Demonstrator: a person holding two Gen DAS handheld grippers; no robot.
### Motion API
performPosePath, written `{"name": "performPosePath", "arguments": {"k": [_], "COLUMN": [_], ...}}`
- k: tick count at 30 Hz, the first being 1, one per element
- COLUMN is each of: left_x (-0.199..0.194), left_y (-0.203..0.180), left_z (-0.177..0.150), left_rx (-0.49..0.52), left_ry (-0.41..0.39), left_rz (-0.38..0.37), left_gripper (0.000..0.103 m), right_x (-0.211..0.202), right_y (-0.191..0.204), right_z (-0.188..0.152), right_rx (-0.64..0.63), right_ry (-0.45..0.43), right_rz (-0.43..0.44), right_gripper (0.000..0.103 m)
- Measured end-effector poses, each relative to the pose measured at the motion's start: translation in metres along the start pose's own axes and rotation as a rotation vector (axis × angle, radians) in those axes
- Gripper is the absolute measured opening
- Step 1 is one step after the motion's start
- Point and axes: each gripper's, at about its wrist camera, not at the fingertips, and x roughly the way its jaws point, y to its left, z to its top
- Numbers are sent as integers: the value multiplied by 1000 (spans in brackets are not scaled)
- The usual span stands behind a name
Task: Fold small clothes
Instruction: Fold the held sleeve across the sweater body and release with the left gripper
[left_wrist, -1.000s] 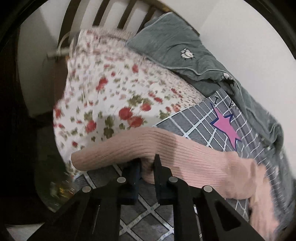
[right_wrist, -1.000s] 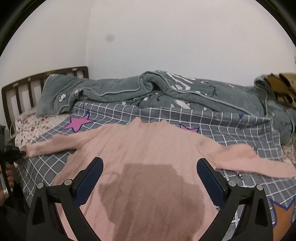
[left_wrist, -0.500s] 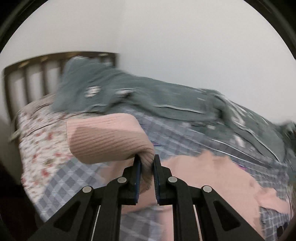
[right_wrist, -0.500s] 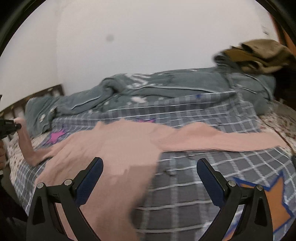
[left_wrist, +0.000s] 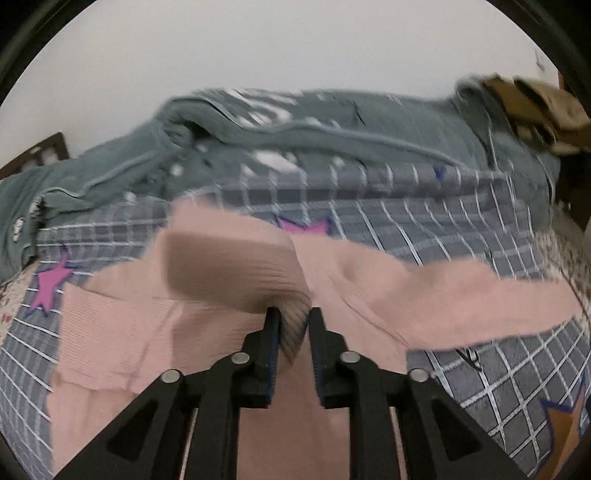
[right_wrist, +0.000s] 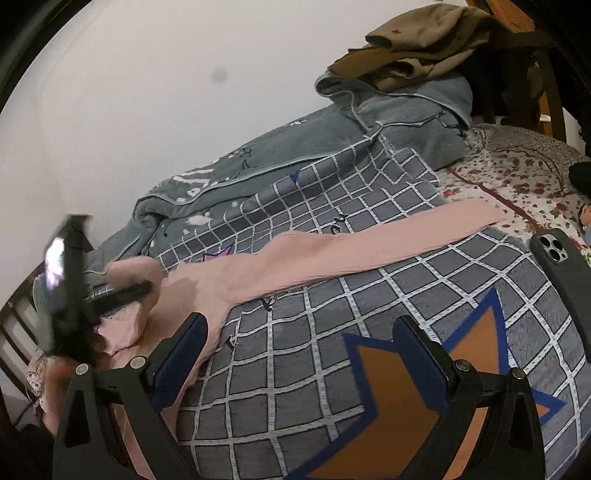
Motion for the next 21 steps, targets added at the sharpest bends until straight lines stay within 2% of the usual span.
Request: {"name": "performPosePath", "arguments": {"k": [1, 3, 4, 5, 6, 9, 12, 15, 21], "left_x": [2, -2, -6, -14, -25, -35, -50, -50, -39], "left_y": [-5, 1, 5, 10, 18, 33, 76, 124, 217], "left_z": [-2, -4, -3, -3, -4, 1, -5, -14, -39], "left_rx": [2, -8, -21, -37, -42, -19, -44, -104, -231], "left_ry": [15, 16, 1, -36, -76, -105, -138, -120, -50], "left_rz": [-10, -25, -24, -20, -21, 17, 65, 110, 144], "left_gripper": [28, 51, 75, 82, 82, 82, 82, 82, 82], "right_x": [1, 3, 4, 5, 6, 8, 8, 10, 30], "right_y": [-1, -2, 0, 3, 5, 19, 37, 57, 106], "right_z": [1, 1, 1, 1, 1, -2, -6, -12, -33], "right_rx": [3, 5, 0, -9, -18, -51, -87, -122, -230], "right_ry": [3, 8, 11, 13, 14, 18, 21, 18, 63], "right_rz": [4, 5, 4, 2, 3, 10, 19, 33, 35], "right_gripper": [100, 100, 100, 100, 100, 100, 100, 100, 99]}}
